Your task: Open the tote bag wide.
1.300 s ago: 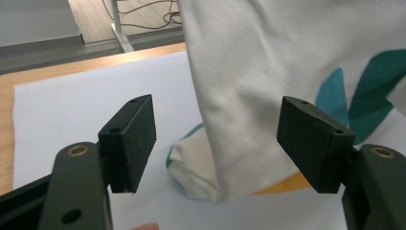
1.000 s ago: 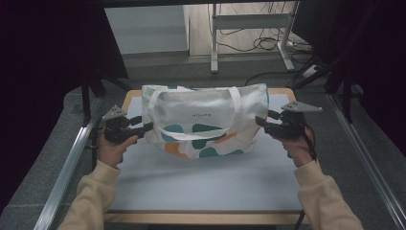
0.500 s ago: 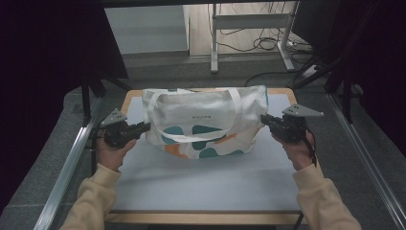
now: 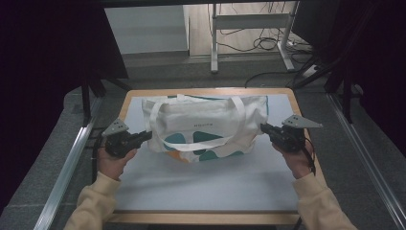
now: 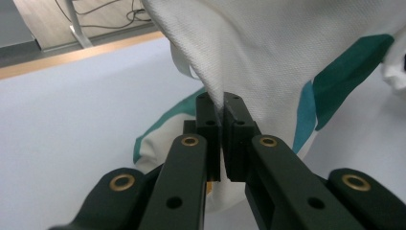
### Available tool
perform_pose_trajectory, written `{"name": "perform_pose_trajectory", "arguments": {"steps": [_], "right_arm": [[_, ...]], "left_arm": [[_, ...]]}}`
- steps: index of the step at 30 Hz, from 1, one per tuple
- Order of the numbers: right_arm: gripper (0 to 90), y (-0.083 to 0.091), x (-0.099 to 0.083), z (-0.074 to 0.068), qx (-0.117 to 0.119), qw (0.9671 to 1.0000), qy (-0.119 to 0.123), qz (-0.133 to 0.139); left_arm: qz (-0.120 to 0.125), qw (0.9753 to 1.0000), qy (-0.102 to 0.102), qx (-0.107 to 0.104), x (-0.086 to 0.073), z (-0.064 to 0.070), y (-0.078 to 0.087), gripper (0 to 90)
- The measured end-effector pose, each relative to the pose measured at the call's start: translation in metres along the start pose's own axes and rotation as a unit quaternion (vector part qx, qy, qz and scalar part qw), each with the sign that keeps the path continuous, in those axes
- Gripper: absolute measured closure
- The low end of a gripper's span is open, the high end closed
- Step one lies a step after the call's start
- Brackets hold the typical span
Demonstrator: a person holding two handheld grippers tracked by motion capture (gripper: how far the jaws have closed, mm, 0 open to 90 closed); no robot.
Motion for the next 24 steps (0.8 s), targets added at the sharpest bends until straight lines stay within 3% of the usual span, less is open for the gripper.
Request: {"name": "perform_pose_trajectory", "arguments": {"steps": [7,24], "right_arm": [[86.3,-0.008,-0.027,-0.004,0.006,0.9994,0.002,-0.033],[86.2,-0.024,-0.049,-0.007,0.013,0.9972,0.006,-0.073]], "left_arm": [[-0.020,0.9997,0.008,-0.006,-0.019,0.001,-0.011,87.3],[-0.052,0.9986,0.010,0.002,-0.044,0.003,-0.027,87.4]]}}
Point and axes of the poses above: each handheld gripper's, and its own axes: y roughly backward along the jaws, x roughly out of its top, z roughly to its right, the point moved 5 cm from there along -y, roughly forward along the jaws, and after that the axes turned 3 degrees about x, right-handed, at the moved point
